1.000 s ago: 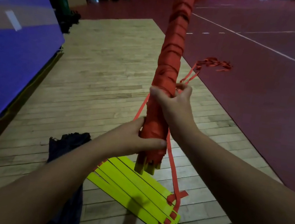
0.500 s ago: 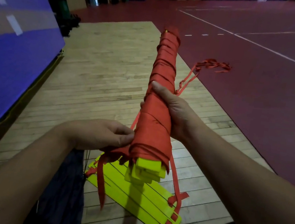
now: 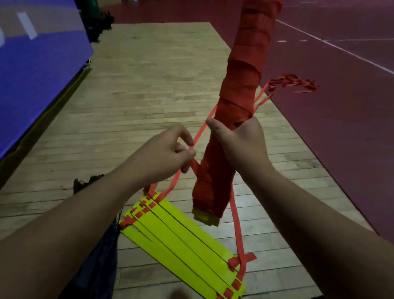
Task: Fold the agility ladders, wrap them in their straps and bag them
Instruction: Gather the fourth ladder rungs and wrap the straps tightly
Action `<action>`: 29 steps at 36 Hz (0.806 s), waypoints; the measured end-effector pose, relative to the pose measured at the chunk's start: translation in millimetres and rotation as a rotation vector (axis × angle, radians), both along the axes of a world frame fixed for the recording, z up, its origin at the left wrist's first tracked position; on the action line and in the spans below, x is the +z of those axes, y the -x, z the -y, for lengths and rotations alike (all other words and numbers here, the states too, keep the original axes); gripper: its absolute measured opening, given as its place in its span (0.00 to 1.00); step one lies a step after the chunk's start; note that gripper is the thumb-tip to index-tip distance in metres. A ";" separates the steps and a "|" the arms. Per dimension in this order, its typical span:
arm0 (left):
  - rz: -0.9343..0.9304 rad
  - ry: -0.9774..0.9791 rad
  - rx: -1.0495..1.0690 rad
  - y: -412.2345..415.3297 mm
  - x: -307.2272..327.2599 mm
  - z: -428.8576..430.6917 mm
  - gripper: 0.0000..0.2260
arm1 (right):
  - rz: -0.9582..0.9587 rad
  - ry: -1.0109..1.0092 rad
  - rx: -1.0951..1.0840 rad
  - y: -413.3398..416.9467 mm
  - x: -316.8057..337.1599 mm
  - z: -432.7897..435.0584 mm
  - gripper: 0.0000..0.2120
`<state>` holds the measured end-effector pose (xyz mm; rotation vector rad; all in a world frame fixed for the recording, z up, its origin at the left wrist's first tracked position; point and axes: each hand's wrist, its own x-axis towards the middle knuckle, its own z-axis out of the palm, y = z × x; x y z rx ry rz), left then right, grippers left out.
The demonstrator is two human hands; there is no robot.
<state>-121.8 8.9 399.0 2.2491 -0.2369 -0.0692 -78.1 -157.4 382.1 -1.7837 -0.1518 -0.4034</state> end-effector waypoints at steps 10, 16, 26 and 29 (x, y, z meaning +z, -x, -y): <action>0.031 -0.217 -0.051 8.0 -5.4 18.2 0.34 | -0.302 -0.436 0.134 12.3 15.9 -4.9 0.29; -0.252 0.298 -0.473 11.8 12.2 -7.3 0.24 | -0.368 -0.817 0.405 18.2 34.3 9.6 0.16; -0.438 0.177 -0.646 17.8 1.0 -0.8 0.22 | -0.556 -0.828 0.581 26.7 36.3 6.4 0.16; -0.492 0.188 -0.663 16.7 2.7 -5.6 0.18 | -0.512 -0.715 0.563 25.8 38.6 9.7 0.13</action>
